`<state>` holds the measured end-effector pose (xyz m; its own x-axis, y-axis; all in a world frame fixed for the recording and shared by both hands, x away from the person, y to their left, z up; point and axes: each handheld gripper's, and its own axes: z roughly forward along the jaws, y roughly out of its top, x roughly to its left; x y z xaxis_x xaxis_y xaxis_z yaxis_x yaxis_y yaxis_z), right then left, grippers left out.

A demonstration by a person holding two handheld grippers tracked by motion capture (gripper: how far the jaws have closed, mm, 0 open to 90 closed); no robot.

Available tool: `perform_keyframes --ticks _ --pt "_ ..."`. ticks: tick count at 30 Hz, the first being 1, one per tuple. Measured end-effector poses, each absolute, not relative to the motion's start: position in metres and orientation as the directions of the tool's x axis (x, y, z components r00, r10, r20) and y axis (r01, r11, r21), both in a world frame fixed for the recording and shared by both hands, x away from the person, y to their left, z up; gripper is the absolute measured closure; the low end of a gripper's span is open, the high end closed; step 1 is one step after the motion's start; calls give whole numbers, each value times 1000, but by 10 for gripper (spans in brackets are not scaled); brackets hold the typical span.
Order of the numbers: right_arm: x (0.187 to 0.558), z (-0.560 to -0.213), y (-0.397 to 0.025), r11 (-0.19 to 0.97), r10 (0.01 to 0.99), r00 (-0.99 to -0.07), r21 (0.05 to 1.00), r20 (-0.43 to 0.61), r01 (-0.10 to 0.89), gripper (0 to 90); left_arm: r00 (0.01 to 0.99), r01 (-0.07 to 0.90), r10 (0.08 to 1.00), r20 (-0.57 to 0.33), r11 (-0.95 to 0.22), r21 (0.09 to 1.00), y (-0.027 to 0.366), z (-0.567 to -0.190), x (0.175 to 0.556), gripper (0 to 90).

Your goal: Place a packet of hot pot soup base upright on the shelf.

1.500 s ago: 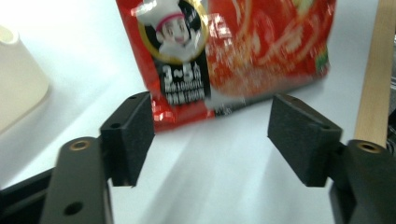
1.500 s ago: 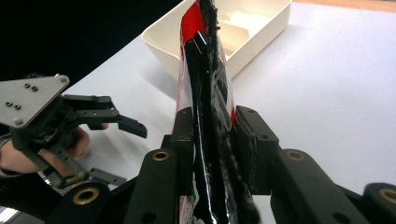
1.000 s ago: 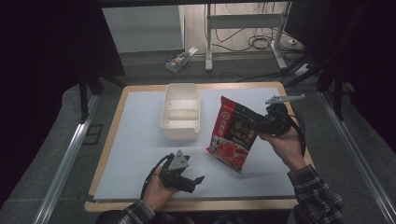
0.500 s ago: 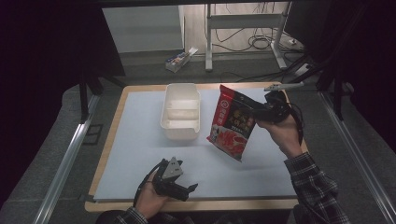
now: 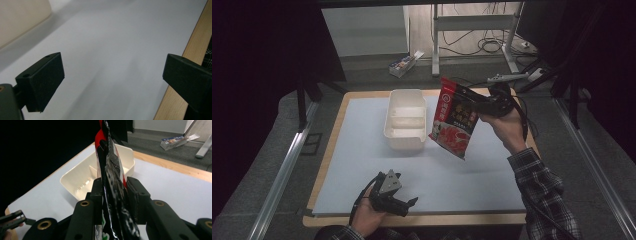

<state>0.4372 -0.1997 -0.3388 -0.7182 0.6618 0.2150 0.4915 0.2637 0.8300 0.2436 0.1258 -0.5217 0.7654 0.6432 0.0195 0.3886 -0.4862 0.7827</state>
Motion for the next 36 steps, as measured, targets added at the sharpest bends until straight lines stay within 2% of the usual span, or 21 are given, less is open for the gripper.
perform_keyframes --ticks 18,36 --pt "474 -327 -150 246 654 -725 846 216 473 682 750 410 662 7 -473 780 137 -525 235 36" --pt "498 -331 -97 261 632 -751 860 192 439 681 751 425 660 -11 -470 774 139 -527 235 30"
